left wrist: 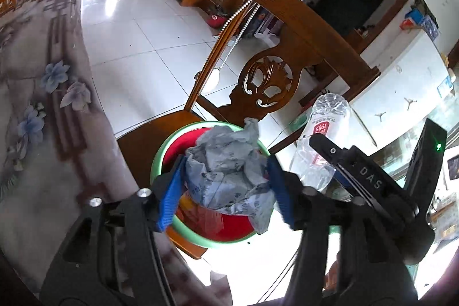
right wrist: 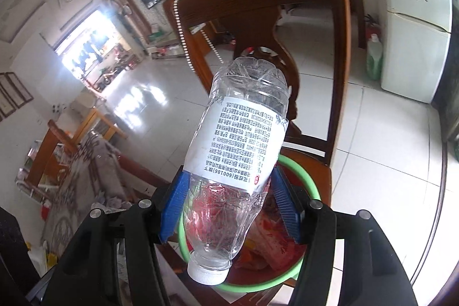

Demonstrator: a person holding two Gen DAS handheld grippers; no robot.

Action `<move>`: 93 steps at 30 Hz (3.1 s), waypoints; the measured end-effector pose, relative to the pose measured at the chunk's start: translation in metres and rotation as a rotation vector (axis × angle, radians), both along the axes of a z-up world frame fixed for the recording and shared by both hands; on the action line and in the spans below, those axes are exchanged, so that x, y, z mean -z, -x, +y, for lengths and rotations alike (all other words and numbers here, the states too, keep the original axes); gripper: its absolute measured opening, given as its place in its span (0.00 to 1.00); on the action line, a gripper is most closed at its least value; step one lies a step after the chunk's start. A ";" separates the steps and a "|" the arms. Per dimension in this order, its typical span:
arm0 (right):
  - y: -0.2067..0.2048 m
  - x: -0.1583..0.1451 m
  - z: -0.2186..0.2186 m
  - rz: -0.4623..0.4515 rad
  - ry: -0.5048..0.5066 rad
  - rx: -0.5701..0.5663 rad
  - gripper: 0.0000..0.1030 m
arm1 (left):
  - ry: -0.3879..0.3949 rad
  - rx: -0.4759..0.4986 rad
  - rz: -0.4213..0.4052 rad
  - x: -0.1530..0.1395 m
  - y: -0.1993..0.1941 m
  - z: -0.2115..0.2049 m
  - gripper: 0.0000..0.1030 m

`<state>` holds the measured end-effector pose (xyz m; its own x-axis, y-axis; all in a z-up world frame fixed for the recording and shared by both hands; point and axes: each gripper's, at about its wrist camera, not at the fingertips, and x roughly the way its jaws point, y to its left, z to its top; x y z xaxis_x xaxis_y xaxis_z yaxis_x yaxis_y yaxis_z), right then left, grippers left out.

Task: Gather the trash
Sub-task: 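Carry the paper and bottle to the red bin and release both, then grasp the yellow iced-tea carton with the left gripper while the right grasps the brown cigarette pack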

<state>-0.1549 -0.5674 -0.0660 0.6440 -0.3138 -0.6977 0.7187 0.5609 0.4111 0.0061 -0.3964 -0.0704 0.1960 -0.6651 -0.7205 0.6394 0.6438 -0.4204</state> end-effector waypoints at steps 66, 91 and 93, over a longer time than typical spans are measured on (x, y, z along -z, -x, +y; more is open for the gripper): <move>-0.149 -0.009 0.278 0.086 0.148 -0.915 0.79 | -0.204 -0.738 0.004 -0.002 -0.022 0.444 0.56; -0.197 0.063 0.479 0.250 0.368 -1.640 0.60 | -0.106 -0.840 0.118 0.018 -0.035 0.487 0.56; -0.194 0.063 0.479 0.268 0.375 -1.654 0.52 | -0.112 -0.836 0.119 0.020 -0.036 0.485 0.56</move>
<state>0.0387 -0.0886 -0.1293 0.3133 0.3549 -0.8809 -0.6577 0.7502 0.0683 0.0424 0.0886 -0.0901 0.5100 -0.2583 -0.8205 -0.1095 0.9266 -0.3598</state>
